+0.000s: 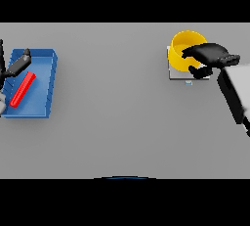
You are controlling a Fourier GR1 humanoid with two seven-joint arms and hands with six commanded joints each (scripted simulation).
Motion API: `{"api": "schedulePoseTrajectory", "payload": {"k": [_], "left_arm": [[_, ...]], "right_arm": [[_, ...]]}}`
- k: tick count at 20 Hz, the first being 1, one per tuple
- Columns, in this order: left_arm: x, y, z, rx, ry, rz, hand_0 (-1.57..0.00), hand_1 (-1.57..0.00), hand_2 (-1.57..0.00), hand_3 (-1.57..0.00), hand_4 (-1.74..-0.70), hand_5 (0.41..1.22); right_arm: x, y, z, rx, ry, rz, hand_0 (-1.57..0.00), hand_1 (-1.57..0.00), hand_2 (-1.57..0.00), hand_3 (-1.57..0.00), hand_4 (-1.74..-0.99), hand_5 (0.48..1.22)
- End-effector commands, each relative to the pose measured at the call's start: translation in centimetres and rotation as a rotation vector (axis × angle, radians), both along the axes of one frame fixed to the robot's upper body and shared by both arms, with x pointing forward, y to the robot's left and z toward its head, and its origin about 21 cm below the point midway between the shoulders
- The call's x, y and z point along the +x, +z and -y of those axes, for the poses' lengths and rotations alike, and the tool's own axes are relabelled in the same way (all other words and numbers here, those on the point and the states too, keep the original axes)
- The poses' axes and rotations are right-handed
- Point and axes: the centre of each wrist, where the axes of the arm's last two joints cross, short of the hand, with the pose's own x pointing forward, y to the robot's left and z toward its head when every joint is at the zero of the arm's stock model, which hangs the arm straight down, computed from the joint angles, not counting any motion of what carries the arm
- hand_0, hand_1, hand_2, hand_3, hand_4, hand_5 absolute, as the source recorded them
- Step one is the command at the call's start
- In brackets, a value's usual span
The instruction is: Pick up the red beaker and tilt it to pour out 1 green nut into yellow bowl. Pick up the yellow bowl and place it on the metallic measuring scale.
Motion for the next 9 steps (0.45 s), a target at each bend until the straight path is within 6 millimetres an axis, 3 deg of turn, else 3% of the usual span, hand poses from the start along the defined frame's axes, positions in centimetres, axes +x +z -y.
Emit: {"api": "schedulePoseTrajectory", "payload": {"k": [1, 5, 9], "left_arm": [[0.07, -0.2, 0.05, -0.005, 0.006, -0.002, 0.0, 0.0, 0.0, 0.0, -0.72, 0.664], [0.02, -0.04, 0.34, 0.001, -0.004, 0.011, 0.0, 0.0, 0.0, 0.0, -0.72, 0.664], [0.04, -0.13, -0.26, -0.003, -0.001, 0.005, 0.0, 0.0, 0.0, 0.0, -0.73, 0.665]], "right_arm": [[0.02, -0.08, 0.22, 0.001, -0.002, 0.003, -0.13, -0.12, -0.16, -0.36, -1.542, 0.838], [0.12, -0.59, -0.49, -0.005, -0.026, -0.01, -0.05, -0.05, -0.06, -0.24, -1.518, 0.786], [-0.04, -0.58, 0.09, -0.014, -0.057, -0.031, -0.02, -0.02, -0.03, -0.15, -1.478, 0.738]]}}
